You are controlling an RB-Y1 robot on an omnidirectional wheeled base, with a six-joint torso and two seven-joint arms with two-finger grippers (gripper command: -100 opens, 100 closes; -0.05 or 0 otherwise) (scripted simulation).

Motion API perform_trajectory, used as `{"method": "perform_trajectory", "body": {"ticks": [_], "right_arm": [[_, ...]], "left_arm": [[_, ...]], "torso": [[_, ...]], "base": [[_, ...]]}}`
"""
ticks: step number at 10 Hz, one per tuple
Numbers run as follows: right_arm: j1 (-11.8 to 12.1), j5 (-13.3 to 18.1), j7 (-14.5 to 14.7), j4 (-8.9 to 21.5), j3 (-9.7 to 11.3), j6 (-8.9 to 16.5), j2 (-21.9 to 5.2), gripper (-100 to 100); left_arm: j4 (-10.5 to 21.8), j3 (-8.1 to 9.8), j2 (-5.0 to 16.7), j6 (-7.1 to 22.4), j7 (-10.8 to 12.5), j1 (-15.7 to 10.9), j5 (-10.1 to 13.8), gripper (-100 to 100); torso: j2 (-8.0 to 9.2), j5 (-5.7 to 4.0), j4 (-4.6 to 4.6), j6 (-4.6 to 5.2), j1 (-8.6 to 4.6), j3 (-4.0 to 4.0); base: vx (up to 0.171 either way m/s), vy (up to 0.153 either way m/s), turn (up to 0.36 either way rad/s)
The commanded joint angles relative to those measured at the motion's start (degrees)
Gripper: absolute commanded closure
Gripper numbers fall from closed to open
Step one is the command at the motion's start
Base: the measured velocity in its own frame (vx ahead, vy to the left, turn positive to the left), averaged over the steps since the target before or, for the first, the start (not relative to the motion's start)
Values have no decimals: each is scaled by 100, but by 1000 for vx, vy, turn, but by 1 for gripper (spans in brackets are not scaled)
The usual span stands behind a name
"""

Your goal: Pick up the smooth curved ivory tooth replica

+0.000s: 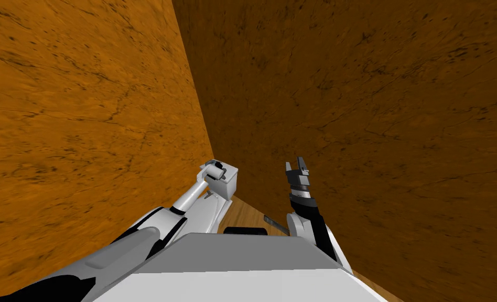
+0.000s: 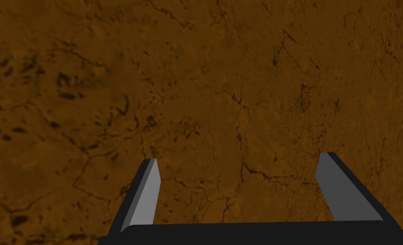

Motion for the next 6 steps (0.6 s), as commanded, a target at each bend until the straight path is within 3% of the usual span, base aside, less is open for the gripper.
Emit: {"method": "perform_trajectory", "body": {"ticks": [1,3,4,5,6], "right_arm": [[0,0,0,0,0,0,0,0],[0,0,0,0,0,0,0,0],[0,0,0,0,0,0,0,0],[0,0,0,0,0,0,0,0],[0,0,0,0,0,0,0,0]], "left_arm": [[152,6,-36,-176,-9,35,-50,-100],[305,11,-72,-352,-17,69,-101,-100],[223,10,-54,-269,-12,72,-82,-100],[228,11,-55,-288,-12,77,-85,100],[232,10,-53,-280,-12,84,-85,100]], "torso": [[0,0,0,0,0,0],[-5,-1,-1,0,-5,-3],[-6,-1,-1,0,-5,-3],[1,-2,0,0,-6,1],[4,-2,5,6,-8,4]], "base": [[30,5,-35],[41,7,-25],[17,4,-3],[1,1,10],[0,0,0]]}}
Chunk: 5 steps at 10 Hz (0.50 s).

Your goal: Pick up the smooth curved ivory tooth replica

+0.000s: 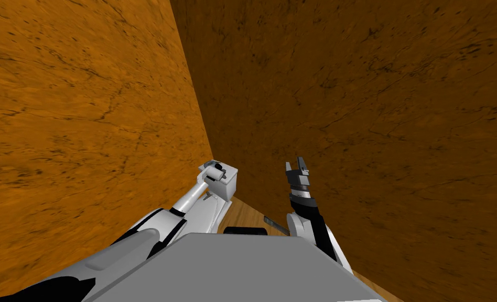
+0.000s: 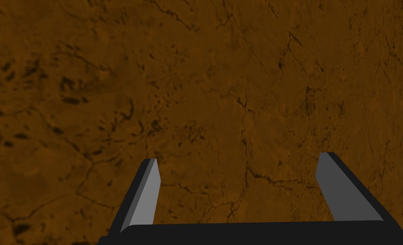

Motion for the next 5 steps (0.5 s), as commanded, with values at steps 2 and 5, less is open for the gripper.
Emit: {"method": "perform_trajectory", "body": {"ticks": [2,5], "right_arm": [[0,0,0,0,0,0,0,0],[0,0,0,0,0,0,0,0]], "left_arm": [[-3,0,-1,-5,0,-4,0,100],[-137,-7,32,178,8,-57,56,100]], "torso": [[1,1,-2,-3,2,-1],[2,1,-1,-4,4,1]], "base": [[0,0,0],[-13,-1,15]]}}
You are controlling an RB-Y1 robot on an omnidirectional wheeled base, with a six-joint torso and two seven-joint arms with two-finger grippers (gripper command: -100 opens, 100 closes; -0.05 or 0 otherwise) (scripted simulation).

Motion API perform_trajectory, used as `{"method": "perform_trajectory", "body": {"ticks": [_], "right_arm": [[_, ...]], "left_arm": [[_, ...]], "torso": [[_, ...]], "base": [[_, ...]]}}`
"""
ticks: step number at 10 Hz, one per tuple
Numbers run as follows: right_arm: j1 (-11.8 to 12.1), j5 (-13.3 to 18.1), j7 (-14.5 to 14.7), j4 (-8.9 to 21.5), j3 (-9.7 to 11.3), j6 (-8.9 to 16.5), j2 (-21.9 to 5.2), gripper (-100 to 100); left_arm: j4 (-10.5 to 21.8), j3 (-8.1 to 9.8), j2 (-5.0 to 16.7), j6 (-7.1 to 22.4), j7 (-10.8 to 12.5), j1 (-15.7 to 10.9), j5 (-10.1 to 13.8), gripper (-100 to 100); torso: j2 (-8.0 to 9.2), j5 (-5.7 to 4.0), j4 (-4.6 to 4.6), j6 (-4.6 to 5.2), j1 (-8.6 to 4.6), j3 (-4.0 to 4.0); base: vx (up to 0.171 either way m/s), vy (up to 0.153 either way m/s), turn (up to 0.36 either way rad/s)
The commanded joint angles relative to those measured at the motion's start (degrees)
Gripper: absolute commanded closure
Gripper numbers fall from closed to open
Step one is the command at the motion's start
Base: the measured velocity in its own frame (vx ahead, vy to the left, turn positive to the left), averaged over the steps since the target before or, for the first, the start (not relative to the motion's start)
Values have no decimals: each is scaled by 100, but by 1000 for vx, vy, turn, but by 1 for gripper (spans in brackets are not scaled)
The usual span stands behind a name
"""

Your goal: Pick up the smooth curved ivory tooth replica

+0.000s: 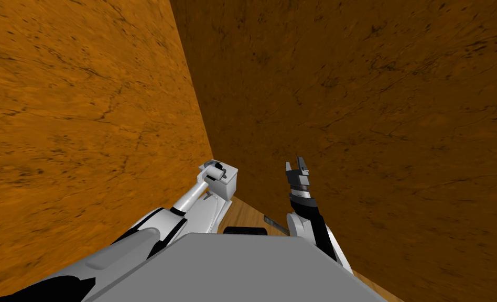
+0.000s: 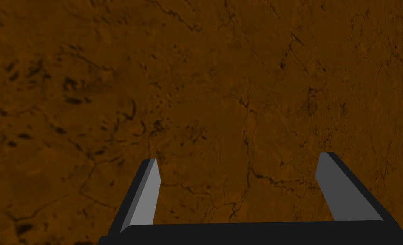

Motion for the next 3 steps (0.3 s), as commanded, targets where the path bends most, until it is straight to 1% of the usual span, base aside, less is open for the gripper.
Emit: {"method": "perform_trajectory", "body": {"ticks": [1,2,3], "right_arm": [[0,0,0,0,0,0,0,0],[0,0,0,0,0,0,0,0],[0,0,0,0,0,0,0,0]], "left_arm": [[-119,2,41,164,0,-31,59,100],[-68,7,34,90,-7,-24,48,100],[-74,9,39,109,-11,-24,54,0]], "torso": [[0,0,0,0,0,0],[7,-1,1,-2,-2,4],[0,0,0,0,-1,0]], "base": [[-48,-13,34],[-19,-7,8],[0,0,0]]}}
